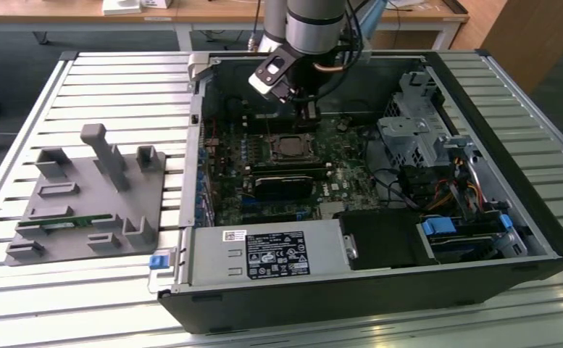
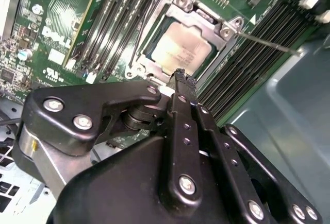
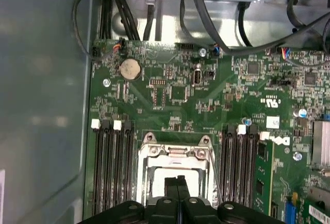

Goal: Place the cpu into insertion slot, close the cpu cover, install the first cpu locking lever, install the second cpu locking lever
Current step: 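Close the cpu cover, then install the first cpu locking lever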

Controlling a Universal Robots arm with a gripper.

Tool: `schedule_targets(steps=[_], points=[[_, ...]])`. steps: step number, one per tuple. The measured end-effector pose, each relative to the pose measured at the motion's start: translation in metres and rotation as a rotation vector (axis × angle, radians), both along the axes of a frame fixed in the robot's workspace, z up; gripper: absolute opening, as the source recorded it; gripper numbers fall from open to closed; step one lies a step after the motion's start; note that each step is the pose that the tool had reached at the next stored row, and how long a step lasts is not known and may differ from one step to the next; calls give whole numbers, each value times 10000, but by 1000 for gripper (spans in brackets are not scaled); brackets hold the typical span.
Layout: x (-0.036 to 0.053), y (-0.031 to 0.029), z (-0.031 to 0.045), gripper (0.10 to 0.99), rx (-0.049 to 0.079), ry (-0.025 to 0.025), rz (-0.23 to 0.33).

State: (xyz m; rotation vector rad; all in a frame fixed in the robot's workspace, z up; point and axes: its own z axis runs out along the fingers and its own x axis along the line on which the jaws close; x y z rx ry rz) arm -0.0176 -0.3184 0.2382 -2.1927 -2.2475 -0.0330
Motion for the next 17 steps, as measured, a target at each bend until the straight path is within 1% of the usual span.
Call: schedule_targets(steps=[9,17], points=[[-80,0,-1,106,0,0,0],[-93,0,-1,106,0,0,78]])
